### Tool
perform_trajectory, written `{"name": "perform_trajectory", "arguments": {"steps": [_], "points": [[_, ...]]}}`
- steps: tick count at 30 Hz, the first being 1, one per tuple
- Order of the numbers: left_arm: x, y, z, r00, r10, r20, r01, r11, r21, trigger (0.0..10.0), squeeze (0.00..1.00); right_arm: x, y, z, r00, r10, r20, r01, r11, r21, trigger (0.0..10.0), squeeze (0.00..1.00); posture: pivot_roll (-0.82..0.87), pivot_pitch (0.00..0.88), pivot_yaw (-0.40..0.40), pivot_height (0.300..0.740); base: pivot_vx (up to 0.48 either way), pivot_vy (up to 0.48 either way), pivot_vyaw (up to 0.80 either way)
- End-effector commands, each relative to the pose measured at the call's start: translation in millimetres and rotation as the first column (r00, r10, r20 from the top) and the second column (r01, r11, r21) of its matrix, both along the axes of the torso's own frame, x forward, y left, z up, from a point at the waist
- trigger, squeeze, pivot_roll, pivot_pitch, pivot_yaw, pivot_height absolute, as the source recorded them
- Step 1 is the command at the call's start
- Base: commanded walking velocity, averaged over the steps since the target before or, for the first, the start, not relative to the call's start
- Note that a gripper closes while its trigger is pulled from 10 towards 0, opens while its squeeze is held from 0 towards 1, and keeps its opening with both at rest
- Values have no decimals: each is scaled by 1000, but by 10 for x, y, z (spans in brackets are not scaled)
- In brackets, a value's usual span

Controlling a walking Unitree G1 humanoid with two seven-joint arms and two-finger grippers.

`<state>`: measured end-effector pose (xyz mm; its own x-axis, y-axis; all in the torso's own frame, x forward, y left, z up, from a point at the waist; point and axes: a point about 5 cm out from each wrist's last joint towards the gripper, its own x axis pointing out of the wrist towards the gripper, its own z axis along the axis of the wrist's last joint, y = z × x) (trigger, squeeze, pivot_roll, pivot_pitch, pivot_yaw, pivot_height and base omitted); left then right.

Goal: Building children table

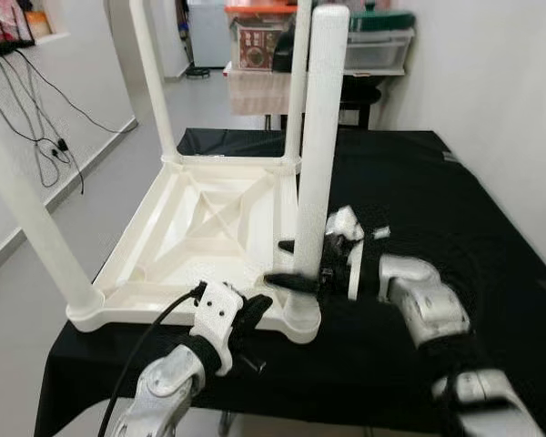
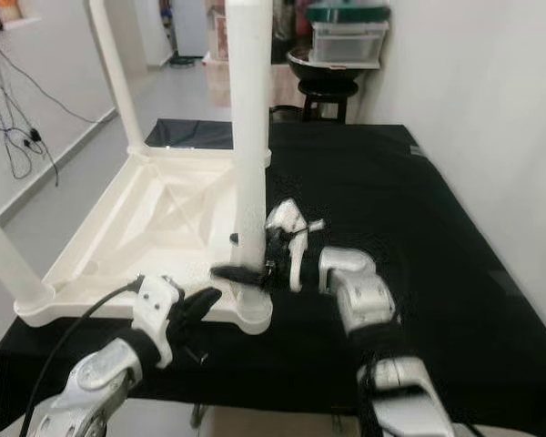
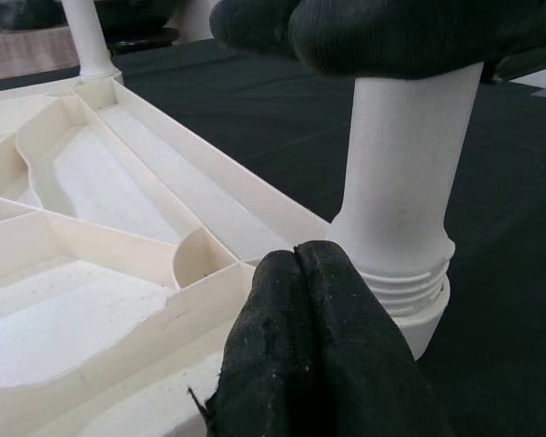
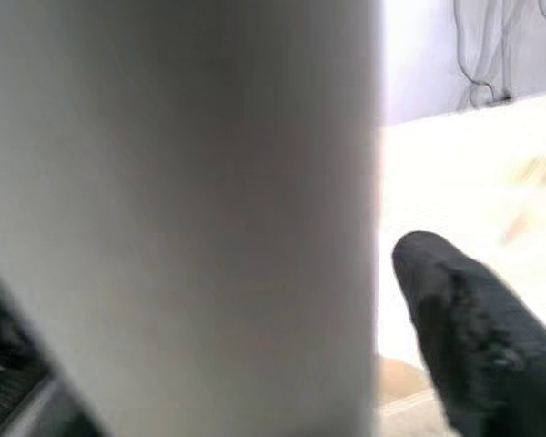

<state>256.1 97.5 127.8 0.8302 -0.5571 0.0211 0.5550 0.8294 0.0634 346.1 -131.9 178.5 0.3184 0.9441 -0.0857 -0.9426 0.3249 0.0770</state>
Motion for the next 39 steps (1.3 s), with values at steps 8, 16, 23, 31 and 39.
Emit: {"name": "perform_trajectory", "arguments": {"steps": [8,16,23,31,39], "points": [[-16,8,-35,1000,0,-12,0,1000,1,10000,0,39,-160,-29,998,8,-61,-6,999,36,0,0,-2,0,-36,740,0,0,0],[-14,4,-24,1000,1,-10,-1,1000,-3,10000,0,-67,-291,-18,999,-29,16,28,998,51,0,0,-16,0,-36,740,0,0,0],[-6,71,-2,1000,0,-7,0,1000,4,10000,0,-520,460,-359,684,-728,37,729,683,-39,0,0,-77,0,1,740,0,0,0],[-3,83,2,1000,7,-8,-7,1000,-4,10000,0,-387,430,-433,733,-680,-17,679,733,-22,0,0,-49,0,-14,740,0,0,0],[16,80,-6,1000,18,-9,-18,1000,-6,10000,0,-417,464,-285,782,-621,-49,623,781,48,10000,1000,-43,0,-9,740,0,0,0]]}}
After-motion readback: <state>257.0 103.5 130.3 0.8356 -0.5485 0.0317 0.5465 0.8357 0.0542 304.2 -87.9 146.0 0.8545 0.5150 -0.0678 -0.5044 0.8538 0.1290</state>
